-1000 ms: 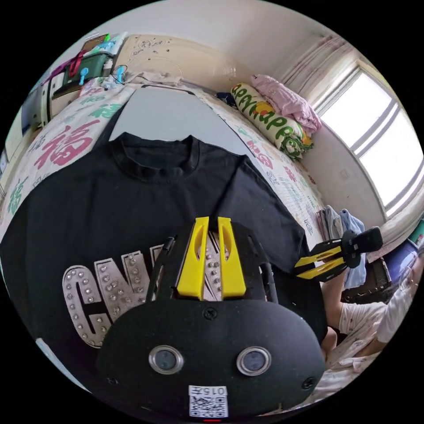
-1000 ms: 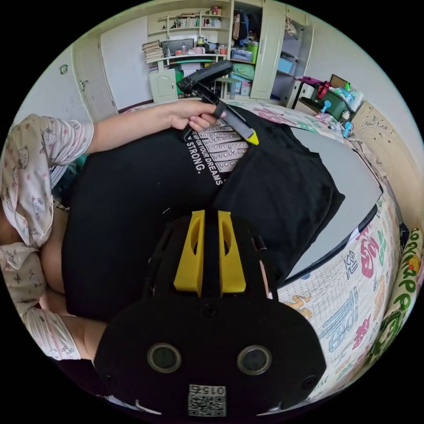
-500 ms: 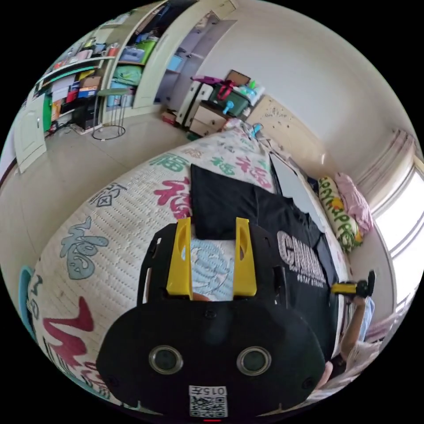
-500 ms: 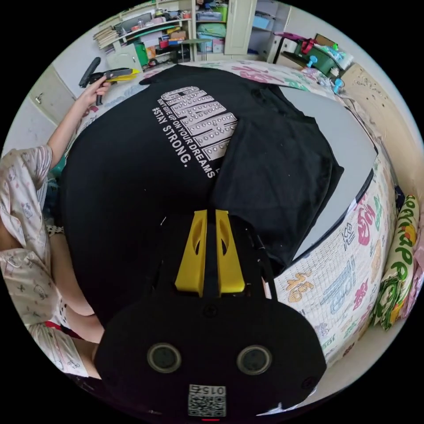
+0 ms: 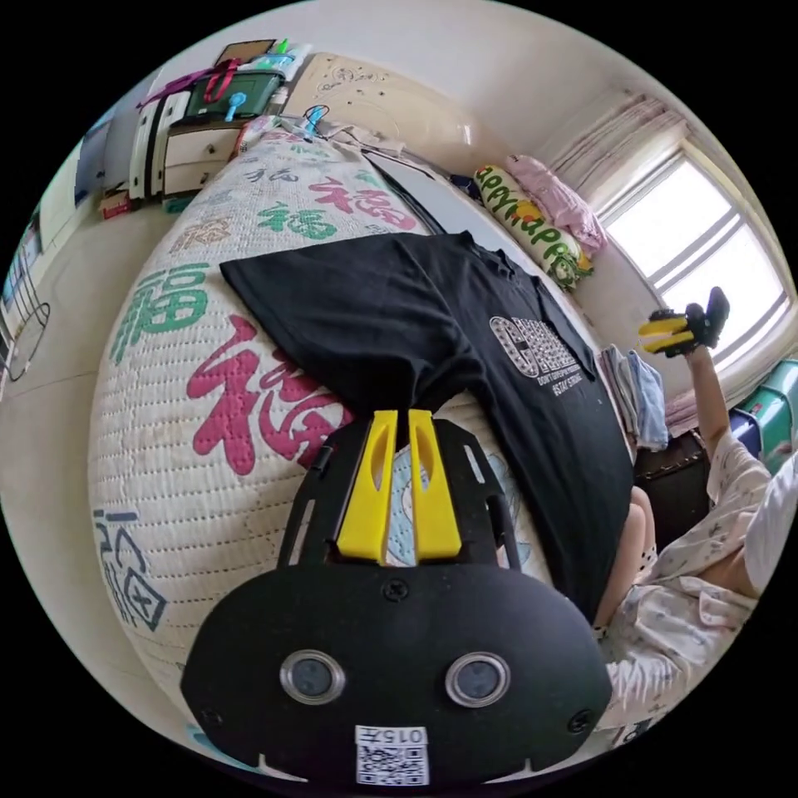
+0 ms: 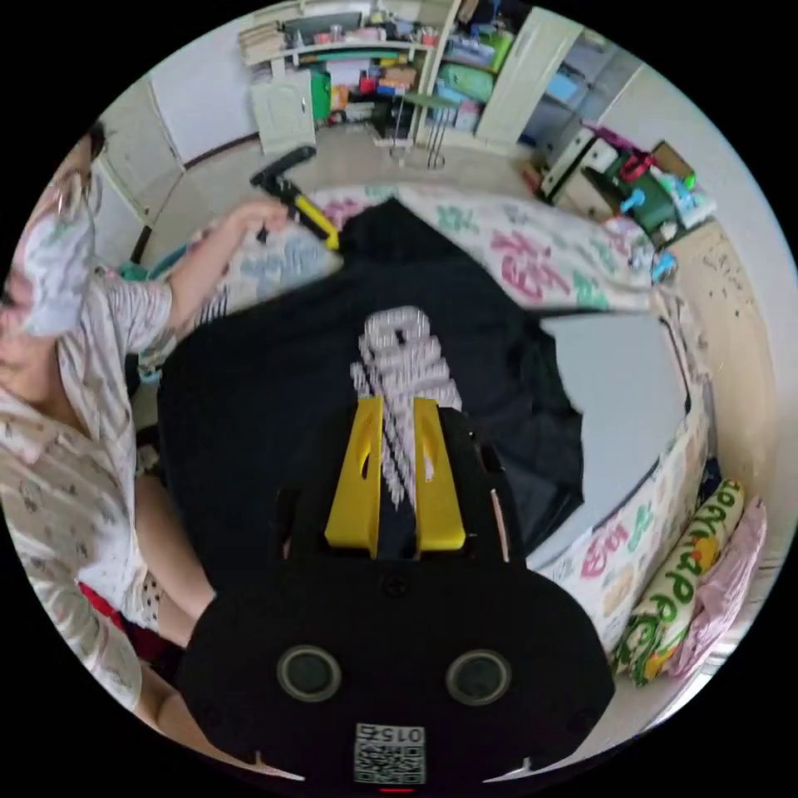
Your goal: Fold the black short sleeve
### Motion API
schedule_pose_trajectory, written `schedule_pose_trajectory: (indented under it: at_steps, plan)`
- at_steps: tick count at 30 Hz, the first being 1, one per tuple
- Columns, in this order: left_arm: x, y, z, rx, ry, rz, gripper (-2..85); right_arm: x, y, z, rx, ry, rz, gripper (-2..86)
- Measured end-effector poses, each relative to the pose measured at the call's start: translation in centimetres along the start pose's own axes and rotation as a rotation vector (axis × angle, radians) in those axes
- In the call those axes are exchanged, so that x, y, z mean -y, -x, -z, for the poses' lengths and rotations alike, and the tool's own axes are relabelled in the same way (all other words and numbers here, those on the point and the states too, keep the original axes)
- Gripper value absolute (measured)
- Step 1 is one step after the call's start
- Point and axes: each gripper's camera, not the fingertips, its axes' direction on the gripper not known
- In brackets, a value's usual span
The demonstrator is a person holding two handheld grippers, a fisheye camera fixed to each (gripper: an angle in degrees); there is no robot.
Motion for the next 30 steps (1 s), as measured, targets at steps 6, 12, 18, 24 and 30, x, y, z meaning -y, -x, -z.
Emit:
schedule_pose_trajectory:
  at_steps: [6, 12, 18, 24, 30]
  plan:
    - [-2.8, -2.2, 3.1, 0.044, -0.08, -0.048, 0.9, 29.2, -2.5, -13.5, 0.177, -0.27, -0.036, 8.3]
    - [-6.1, -2.2, 5.9, 0.004, -0.179, -0.03, 0.8, 45.7, -4.2, -32.2, 0.2, -0.221, -0.27, 10.1]
    - [-8.5, -3.5, 5.9, 0.052, -0.154, -0.037, 0.7, 50.2, -3.1, -39.6, 0.102, -0.105, -0.292, 6.0]
    - [-12.1, -5.7, 7.8, 0.082, -0.306, -0.117, 0.1, 45.0, -7.2, -34.7, -0.015, -0.163, -0.394, 1.8]
    - [-15.7, -13.1, 6.7, 0.038, -0.48, -0.504, -0.2, 27.2, -13.1, -25.1, 0.008, -0.356, -0.563, 1.2]
